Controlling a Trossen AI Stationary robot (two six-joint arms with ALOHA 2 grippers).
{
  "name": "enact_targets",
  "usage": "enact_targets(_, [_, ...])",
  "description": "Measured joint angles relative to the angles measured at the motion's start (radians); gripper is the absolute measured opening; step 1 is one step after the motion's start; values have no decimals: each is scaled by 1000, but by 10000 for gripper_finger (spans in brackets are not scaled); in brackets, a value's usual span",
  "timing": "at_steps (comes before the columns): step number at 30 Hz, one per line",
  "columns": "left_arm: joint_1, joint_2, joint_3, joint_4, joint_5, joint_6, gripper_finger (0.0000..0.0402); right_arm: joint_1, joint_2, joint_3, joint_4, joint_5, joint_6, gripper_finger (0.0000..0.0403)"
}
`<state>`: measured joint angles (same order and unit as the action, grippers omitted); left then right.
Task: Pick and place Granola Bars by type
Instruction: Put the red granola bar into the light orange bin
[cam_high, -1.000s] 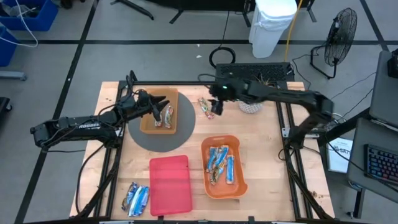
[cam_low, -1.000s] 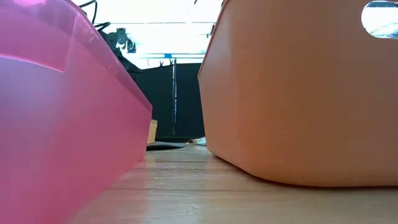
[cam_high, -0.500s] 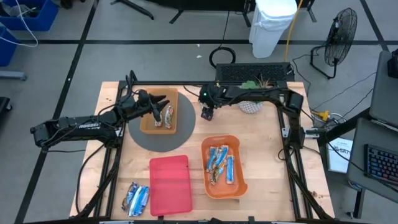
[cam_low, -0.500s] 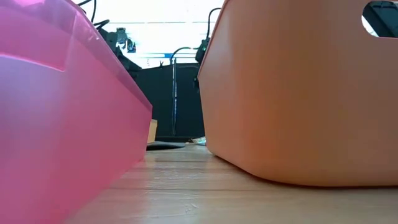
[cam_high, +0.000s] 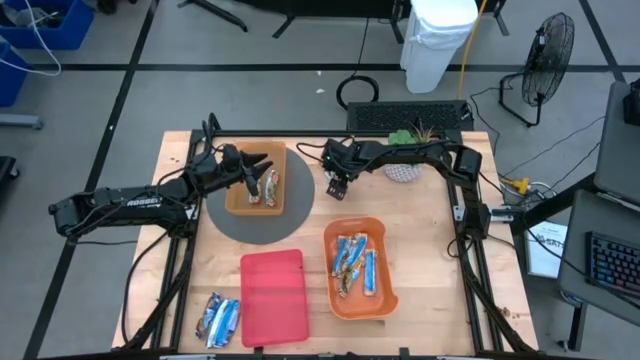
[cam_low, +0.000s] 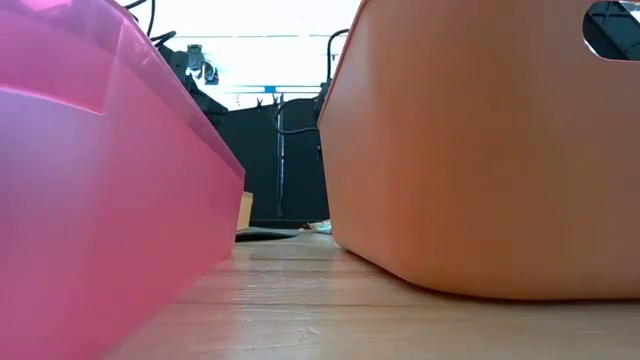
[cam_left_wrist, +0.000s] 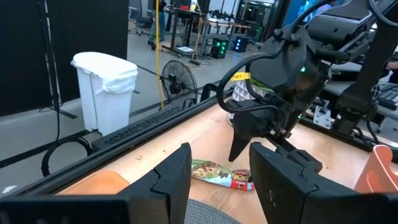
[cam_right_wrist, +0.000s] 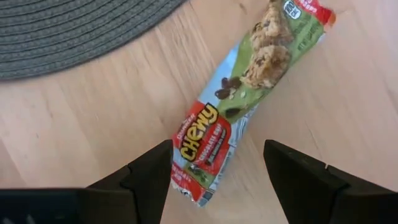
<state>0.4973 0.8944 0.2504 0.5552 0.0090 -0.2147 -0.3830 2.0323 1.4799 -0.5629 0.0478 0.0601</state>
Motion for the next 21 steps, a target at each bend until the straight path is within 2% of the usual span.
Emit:
enact_targets(4, [-10,0,0,0,0,1,162,-4,8,-4,-6,-20,7,242])
enact_targets(9, [-16,0,0,0,0,2,159,-10,38,-5,4,-153,12,240])
enact_targets(12, [-16,0,0,0,0,3,164,-8,44,-4,18,-143,5,227])
enact_targets(17, [-16,0,0,-3,-2,4,163,-7,42,-5,21,-83,-22,168])
enact_targets(21, [-16,0,0,-4,-8,11,157,-8,42,-6,25,-75,-57,83])
